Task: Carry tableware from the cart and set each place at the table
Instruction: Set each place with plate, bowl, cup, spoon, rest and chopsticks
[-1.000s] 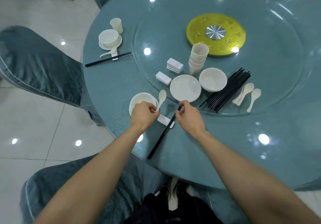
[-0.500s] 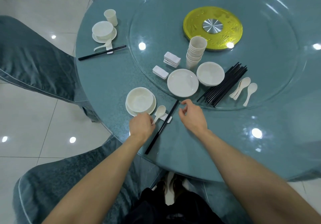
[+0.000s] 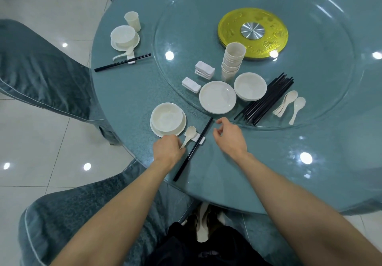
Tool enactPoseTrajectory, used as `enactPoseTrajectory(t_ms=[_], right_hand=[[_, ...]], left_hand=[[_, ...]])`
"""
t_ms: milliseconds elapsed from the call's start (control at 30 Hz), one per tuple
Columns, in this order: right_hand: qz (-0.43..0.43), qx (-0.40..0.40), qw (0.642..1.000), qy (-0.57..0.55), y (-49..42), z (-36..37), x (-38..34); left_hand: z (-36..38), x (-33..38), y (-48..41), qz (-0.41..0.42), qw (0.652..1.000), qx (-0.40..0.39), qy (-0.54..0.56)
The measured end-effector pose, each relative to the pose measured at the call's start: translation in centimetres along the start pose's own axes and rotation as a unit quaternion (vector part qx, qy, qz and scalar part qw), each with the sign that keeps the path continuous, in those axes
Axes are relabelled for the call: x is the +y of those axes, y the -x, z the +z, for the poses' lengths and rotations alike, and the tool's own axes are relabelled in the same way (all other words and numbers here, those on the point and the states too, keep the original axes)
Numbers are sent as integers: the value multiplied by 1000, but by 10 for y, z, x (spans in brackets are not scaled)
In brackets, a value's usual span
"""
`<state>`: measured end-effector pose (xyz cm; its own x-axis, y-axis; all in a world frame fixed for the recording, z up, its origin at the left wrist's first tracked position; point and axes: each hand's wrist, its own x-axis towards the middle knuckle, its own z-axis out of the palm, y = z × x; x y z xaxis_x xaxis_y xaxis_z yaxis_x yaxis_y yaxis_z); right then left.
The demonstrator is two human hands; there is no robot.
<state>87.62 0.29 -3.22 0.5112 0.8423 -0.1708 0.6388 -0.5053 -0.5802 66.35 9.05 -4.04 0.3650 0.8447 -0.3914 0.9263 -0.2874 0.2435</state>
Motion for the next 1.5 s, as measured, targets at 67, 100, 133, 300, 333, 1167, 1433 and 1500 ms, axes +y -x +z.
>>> enactPoseTrajectory(t_ms=[67, 100, 133, 300, 333, 1167, 1433, 1500], right_hand=[[1, 2, 1000, 3, -2, -1, -3], [0, 4, 1000, 5, -3, -2, -4], [1, 6, 1000, 5, -4, -5, -6], [-1, 31, 1000, 1, -14, -20, -14], [-1, 39, 999, -1, -17, -24, -14], [37, 102, 991, -76, -126, -128, 64], [70, 112, 989, -71, -146, -134, 77], [78, 114, 988, -74, -149, -133, 78]], left_hand=[[-7, 2, -1, 5, 1000, 14, 14], [-10, 4, -2, 10, 1000, 22, 18], [-15, 7, -4, 15, 999, 33, 21], [-49, 26, -20, 56, 995, 71, 47], [-56, 31, -24, 63, 994, 76, 52], [-118, 209, -152, 214, 961, 143, 101], [-101, 227, -190, 228, 950, 130, 168], [-98, 225, -192, 222, 949, 124, 187]])
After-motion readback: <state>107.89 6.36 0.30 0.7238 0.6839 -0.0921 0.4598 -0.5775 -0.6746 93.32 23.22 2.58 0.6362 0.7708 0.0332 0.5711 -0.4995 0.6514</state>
